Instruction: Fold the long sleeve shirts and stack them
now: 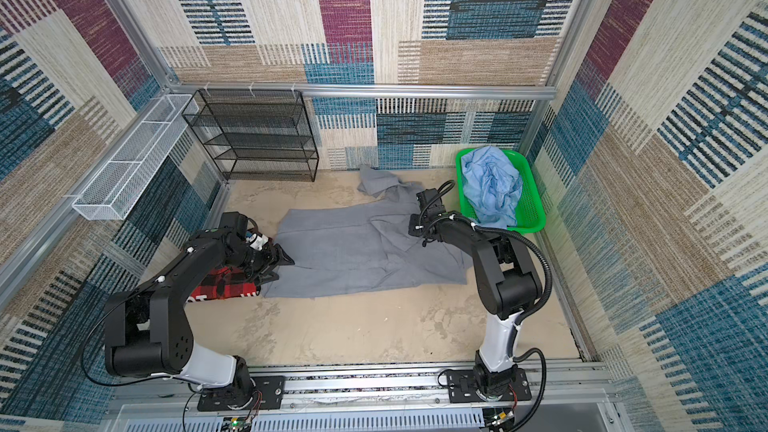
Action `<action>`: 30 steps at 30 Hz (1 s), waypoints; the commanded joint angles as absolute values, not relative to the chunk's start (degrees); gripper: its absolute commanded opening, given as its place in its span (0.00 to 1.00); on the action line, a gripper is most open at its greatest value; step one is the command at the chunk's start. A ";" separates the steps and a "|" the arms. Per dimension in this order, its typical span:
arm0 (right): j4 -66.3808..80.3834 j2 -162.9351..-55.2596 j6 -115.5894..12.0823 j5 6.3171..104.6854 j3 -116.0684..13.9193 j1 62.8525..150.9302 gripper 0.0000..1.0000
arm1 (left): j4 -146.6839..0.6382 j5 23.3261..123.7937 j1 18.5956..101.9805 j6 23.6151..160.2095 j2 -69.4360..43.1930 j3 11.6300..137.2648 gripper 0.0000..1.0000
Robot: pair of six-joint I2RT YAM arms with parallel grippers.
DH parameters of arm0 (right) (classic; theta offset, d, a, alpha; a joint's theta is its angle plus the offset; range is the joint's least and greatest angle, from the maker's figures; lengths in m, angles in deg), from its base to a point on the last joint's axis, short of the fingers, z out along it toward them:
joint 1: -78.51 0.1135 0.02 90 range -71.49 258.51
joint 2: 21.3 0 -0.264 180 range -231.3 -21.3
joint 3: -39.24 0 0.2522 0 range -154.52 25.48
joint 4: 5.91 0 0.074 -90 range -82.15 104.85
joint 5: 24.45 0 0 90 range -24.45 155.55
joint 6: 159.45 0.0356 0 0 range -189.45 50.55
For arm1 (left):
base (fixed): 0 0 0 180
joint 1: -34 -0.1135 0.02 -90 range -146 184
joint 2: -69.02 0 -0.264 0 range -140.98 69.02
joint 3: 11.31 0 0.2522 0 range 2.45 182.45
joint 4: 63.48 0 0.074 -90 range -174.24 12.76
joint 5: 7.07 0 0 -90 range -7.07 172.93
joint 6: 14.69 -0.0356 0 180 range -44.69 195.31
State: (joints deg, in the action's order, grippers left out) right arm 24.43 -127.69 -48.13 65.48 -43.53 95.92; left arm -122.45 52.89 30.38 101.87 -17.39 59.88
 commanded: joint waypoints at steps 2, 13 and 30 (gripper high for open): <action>22.01 -127.13 -48.34 64.24 -44.13 95.99 0.13 | -121.82 51.86 30.31 99.93 -17.46 60.02 0.69; 23.40 -125.18 -48.32 69.37 -44.62 95.89 0.66 | -121.54 51.20 30.29 100.00 -17.25 59.84 0.69; 20.95 -125.86 -48.79 67.14 -43.70 95.88 0.07 | -121.45 50.50 30.27 99.87 -17.11 59.49 0.76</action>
State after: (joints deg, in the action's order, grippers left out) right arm 22.31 -127.97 -49.16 67.51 -43.97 95.83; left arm -121.65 51.21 30.34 101.41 -17.41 59.59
